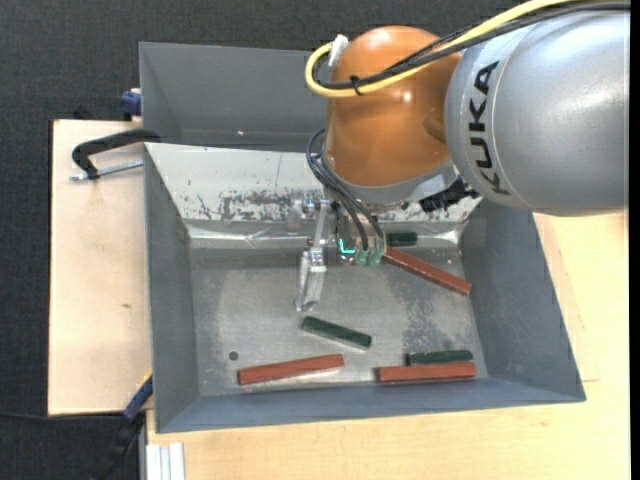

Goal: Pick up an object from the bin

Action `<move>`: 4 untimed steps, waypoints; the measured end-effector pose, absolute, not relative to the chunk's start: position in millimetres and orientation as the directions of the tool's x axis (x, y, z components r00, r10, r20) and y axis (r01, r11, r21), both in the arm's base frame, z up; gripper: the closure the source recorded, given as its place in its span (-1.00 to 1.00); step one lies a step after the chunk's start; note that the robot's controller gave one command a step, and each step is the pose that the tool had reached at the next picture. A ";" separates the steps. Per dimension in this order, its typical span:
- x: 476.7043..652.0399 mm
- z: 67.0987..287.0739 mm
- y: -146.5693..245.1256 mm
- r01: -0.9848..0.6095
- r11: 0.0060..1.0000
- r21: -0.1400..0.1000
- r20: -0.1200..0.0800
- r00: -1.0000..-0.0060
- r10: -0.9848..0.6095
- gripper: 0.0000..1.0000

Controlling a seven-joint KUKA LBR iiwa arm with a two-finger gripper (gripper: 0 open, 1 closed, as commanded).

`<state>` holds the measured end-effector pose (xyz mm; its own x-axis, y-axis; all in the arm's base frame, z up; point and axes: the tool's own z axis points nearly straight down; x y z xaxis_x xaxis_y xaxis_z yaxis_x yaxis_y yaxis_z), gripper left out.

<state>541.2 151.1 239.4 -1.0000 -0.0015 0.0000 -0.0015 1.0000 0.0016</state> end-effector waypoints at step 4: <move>526.2 123.9 74.2 0.208 0.978 0.001 0.002 -0.978 0.208 -1.00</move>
Offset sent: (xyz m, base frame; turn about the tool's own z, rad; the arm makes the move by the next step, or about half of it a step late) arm -0.0402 -0.0686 -0.1694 0.0032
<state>526.2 74.2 123.9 -0.9781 0.2083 0.0024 0.2083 0.9781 0.0010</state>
